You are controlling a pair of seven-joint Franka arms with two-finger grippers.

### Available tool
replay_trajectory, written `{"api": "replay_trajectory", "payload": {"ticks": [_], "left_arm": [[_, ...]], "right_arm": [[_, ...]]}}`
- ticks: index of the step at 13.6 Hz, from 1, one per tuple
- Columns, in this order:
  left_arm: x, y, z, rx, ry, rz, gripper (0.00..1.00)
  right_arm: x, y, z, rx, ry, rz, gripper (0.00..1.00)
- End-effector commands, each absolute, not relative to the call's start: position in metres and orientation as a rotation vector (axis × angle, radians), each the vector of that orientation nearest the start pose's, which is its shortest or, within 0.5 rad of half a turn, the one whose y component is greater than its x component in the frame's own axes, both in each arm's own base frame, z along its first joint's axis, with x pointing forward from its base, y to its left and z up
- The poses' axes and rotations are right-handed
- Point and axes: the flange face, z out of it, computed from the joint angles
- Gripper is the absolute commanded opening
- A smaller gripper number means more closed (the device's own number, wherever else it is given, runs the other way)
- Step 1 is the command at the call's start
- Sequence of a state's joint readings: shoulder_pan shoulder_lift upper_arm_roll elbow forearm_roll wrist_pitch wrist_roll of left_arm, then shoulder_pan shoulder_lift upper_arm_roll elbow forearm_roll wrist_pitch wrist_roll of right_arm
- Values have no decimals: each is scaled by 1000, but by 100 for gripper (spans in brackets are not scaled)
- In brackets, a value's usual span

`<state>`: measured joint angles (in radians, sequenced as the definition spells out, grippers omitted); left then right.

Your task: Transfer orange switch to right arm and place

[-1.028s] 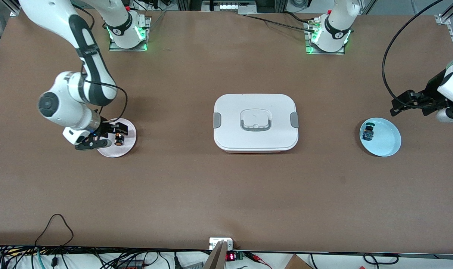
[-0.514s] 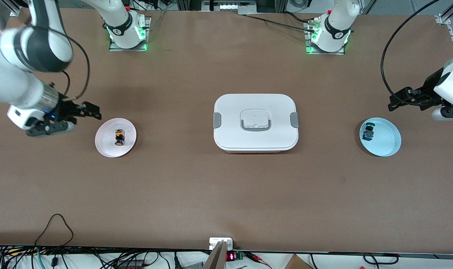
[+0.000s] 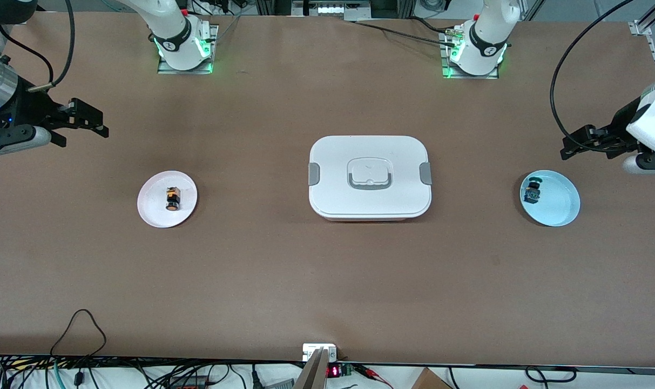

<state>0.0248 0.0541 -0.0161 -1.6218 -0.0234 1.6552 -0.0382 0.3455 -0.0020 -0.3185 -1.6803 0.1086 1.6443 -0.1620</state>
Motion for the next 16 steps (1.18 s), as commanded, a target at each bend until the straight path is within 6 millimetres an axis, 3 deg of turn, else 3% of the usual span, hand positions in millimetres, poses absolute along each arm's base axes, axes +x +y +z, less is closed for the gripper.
{"api": "replay_trajectory", "payload": {"ticks": [1, 4, 7, 10, 14, 16], "left_arm": [[570, 5, 584, -3155, -74, 34, 100], [570, 5, 583, -3155, -74, 37, 100], [571, 5, 583, -3154, -74, 34, 100], [571, 5, 583, -3151, -71, 32, 100], [572, 6, 585, -3149, -71, 24, 100], [572, 6, 584, -3151, -71, 24, 100]], "right_arm": [[553, 22, 593, -3033, -274, 36, 100], [548, 25, 589, -3060, -275, 78, 100], [536, 25, 599, -3118, -252, 118, 100], [528, 25, 612, -3135, -246, 87, 100], [508, 29, 609, -3147, -219, 54, 100], [510, 30, 610, -3147, -215, 44, 100]]}}
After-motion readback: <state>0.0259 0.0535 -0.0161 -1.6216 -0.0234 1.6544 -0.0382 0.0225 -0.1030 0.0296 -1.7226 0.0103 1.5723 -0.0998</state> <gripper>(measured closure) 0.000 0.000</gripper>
